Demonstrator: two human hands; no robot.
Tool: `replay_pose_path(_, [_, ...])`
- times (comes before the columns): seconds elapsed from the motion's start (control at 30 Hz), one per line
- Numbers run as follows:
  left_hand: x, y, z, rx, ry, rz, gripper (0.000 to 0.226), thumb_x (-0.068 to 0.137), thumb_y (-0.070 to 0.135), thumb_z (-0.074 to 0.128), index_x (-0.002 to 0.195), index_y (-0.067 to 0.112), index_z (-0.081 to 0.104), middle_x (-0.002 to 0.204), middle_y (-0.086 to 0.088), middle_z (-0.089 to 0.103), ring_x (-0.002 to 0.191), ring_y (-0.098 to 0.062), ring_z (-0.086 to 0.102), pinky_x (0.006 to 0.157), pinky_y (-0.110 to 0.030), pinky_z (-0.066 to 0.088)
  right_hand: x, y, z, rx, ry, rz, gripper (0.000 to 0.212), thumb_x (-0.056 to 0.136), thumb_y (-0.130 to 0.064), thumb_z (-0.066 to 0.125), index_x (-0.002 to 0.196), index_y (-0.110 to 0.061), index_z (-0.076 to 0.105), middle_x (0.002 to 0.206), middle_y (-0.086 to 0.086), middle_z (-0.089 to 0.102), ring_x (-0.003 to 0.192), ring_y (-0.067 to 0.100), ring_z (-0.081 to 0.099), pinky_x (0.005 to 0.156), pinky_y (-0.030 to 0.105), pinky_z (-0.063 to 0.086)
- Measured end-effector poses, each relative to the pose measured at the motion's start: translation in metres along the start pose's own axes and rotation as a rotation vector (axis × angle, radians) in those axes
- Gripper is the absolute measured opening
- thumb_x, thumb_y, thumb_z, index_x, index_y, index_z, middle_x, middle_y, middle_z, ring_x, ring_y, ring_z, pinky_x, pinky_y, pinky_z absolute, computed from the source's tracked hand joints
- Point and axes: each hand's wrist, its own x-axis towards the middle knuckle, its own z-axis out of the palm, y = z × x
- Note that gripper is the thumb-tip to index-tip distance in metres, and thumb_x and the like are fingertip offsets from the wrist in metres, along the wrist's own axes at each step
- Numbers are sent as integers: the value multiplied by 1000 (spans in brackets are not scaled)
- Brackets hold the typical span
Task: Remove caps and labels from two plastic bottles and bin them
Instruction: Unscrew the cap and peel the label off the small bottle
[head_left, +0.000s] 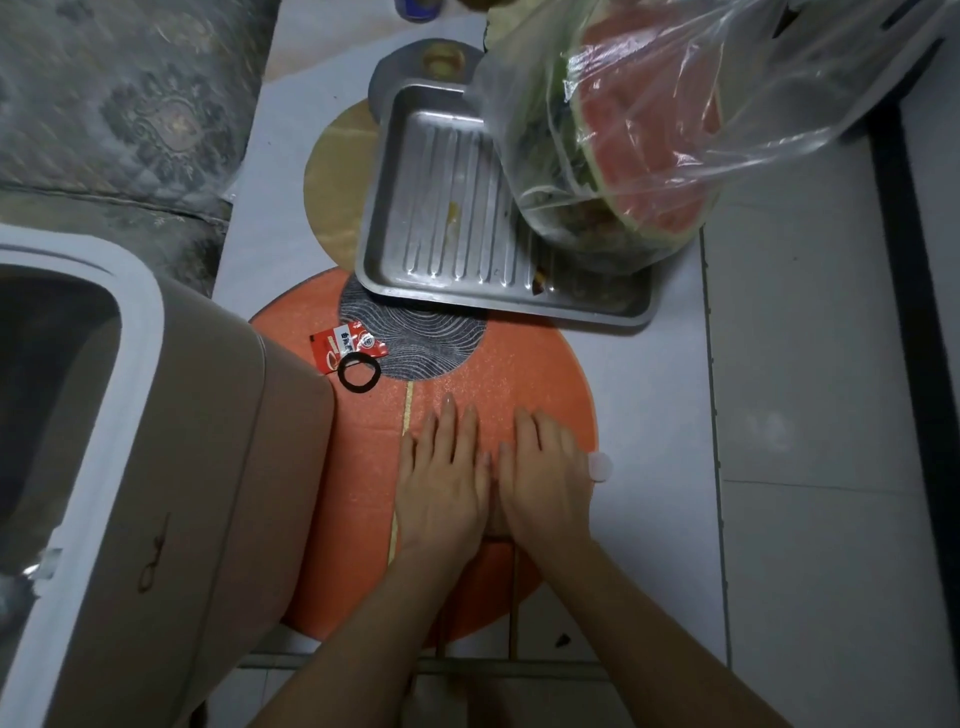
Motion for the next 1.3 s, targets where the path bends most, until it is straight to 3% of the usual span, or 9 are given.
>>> replay_pose_path(0.2, [5,1,-3,115,36,-5,57,94,32,20,146,12,31,156,-10,27,143,-27,28,117,-49,18,5,-2,12,-67,39,38,47,94,-31,37,134,-9,45,137,15,53,127,32,48,103,44,39])
replay_pose_path(0.4, [4,-2,1,233,-11,35,56,91,30,26,141,7,40,150,-12,41,137,-26,41,110,-51,32,-1,-3,12,-121,-13,71,54,90,-41,30,132,-13,49,136,18,54,123,33,53,98,48,44])
replay_pose_path(0.53, [13,-5,3,303,-51,79,57,91,31,25,142,8,39,151,-11,39,138,-26,40,112,-52,27,6,-6,11,-177,-136,106,64,86,-50,24,140,-17,39,144,19,44,130,35,45,102,57,38])
replay_pose_path(0.6, [17,-5,3,326,-73,94,58,92,33,24,143,9,37,152,-10,37,139,-25,39,116,-49,20,10,-8,8,-214,-176,118,65,83,-50,29,136,-16,44,138,21,50,123,37,51,96,59,42])
replay_pose_path(0.77, [26,-5,4,344,-123,82,58,94,35,22,147,10,30,155,-8,31,142,-24,32,117,-47,10,19,-11,7,-276,-189,114,61,78,-46,62,128,-13,55,122,26,61,106,43,62,86,62,48])
replay_pose_path(0.9, [27,-7,4,332,-158,86,58,94,34,20,147,10,30,156,-9,29,142,-25,31,116,-50,12,21,-13,7,-270,-239,151,61,81,-45,35,131,-15,53,126,26,59,110,41,61,87,58,50])
replay_pose_path(1.1, [29,-6,1,315,-197,94,57,93,33,23,143,10,37,153,-9,34,141,-26,32,115,-57,22,21,-10,19,-226,-213,179,62,81,-44,35,136,-17,44,134,25,53,117,41,56,91,58,47])
replay_pose_path(1.3, [29,-7,3,289,-215,103,56,92,32,25,142,9,39,152,-10,36,139,-28,36,108,-53,19,20,-11,24,-234,-178,208,62,80,-45,35,136,-19,39,133,24,54,117,40,57,90,56,48])
